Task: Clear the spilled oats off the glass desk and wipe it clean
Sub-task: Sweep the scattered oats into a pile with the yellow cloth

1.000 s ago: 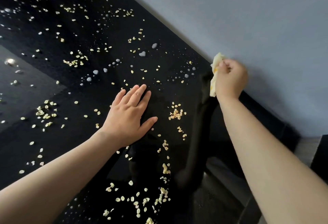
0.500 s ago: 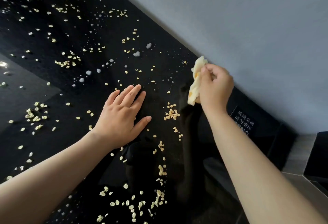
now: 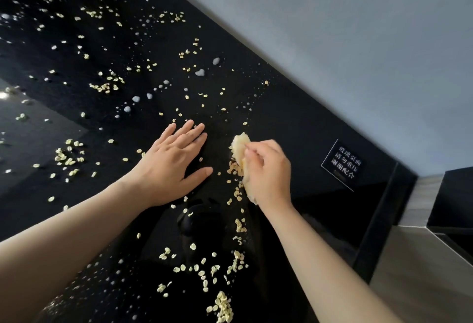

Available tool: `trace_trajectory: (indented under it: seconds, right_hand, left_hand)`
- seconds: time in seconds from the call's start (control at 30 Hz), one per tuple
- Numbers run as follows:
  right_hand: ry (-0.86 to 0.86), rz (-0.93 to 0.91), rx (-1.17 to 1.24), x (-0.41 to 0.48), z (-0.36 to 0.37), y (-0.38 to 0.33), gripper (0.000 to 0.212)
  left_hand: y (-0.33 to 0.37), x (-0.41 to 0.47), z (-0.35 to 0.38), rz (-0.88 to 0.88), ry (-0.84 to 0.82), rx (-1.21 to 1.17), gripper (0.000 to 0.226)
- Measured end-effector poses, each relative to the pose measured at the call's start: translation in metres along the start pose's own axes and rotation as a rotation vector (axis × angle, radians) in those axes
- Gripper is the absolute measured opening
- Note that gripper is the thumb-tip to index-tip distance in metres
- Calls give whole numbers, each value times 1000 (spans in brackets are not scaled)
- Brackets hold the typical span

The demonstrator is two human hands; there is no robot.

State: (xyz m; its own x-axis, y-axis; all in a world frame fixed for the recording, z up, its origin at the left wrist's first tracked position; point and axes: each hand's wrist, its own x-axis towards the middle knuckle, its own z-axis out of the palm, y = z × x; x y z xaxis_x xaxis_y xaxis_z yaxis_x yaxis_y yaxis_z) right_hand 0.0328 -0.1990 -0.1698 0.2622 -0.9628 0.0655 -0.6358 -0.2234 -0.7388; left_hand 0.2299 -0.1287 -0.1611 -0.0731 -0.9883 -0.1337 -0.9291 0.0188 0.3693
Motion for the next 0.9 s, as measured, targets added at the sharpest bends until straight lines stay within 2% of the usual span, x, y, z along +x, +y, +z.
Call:
trace_trajectory:
  seconds: [0.13,0.2,0.27,0.33,0.43,0.53,0.6,0.67,0.77,0.9]
  right_hand:
    - [258,184,-2,12,-34,2,14]
    - [298,261,-84,16,-44,14,16]
    - [287,297,-171,11,-40,23,18]
    - [302,252,-230,-1,-23,21,17]
    - [301,182,-204,-23,8,-1,13]
    - [177,120,-133,-45,28,-24,13]
    - [105,138,-32,-47,22,-35,15]
    - [178,168,-12,-37,2,-37,14]
    - [273,211,-118,-19,-35,-19,16]
    - [176,267,-223,-31,-33,11,17]
  left_hand:
    - [3,-41,5,32,16,36,78]
    - [2,-54,7,17,5,63,75]
    - [-1,-60,8,-23,7,94,75]
    - [-5,-63,8,-78,9,145,74]
    - [-13,-66,9,-112,-8,190,77]
    - [-17,-69,9,-111,-5,176,82]
    - [-16,-70,8,-115,2,150,84]
    - [-16,-68,7,-114,-1,132,86]
    - [-17,-68,8,-106,4,121,87]
    - [-17,-70,9,-100,18,120,84]
